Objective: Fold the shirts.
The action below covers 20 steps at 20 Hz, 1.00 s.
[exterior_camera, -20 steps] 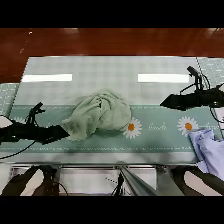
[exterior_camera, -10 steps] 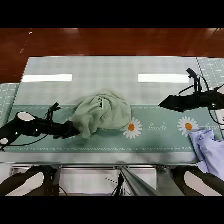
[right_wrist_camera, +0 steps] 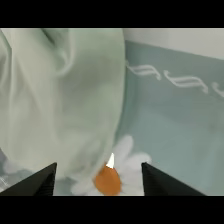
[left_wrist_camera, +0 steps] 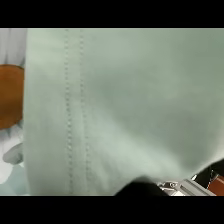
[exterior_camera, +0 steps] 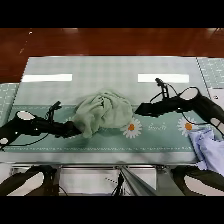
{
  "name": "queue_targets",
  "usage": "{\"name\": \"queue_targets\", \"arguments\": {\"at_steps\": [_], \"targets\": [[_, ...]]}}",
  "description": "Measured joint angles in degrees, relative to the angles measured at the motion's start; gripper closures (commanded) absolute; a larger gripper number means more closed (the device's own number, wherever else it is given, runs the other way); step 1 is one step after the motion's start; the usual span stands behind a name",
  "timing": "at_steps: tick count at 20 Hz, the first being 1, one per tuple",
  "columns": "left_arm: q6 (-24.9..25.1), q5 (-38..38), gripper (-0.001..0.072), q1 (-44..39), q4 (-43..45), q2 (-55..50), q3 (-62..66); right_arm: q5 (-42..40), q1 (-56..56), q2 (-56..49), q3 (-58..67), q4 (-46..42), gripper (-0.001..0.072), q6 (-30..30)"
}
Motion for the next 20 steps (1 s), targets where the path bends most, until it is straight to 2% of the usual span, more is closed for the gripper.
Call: {"name": "queue_targets", "arguments": {"at_steps": [4,5,7,8,9,14,20], "targets": [[0.4,-1.4,0.0686,0.0,-0.1,3.2,0.0,-6.3,4.9,-5.2,-0.1,7.7,0.0128,0.4],[0.4,-1.7,0.0685,0.0,-0.1,4.0,0.1,-7.3,5.9,-6.1,-0.1,9.2,0.0203,0.8],[0.4,-2.0,0.0686,0.0,-0.1,5.8,0.7,-8.8,7.8,-7.6,-0.1,11.3,0.0438,1.7],[0.4,-2.1,0.0685,0.0,-0.1,6.6,1.4,-9.3,8.5,-8.0,-0.1,11.9,0.0612,1.9],[0.4,-2.1,0.0686,0.0,-0.1,7.4,2.4,-9.8,9.0,-8.4,-0.1,12.4,0.0677,1.9],[0.5,-5.2,0.0686,0.0,-0.1,10.9,12.4,-8.2,6.2,-5.2,0.1,13.2,0.0677,0.8],[0.4,-6.5,0.0686,1.9,-0.2,15.7,35.5,-1.1,-7.9,13.9,5.7,12.7,0.0678,-1.0]]}}
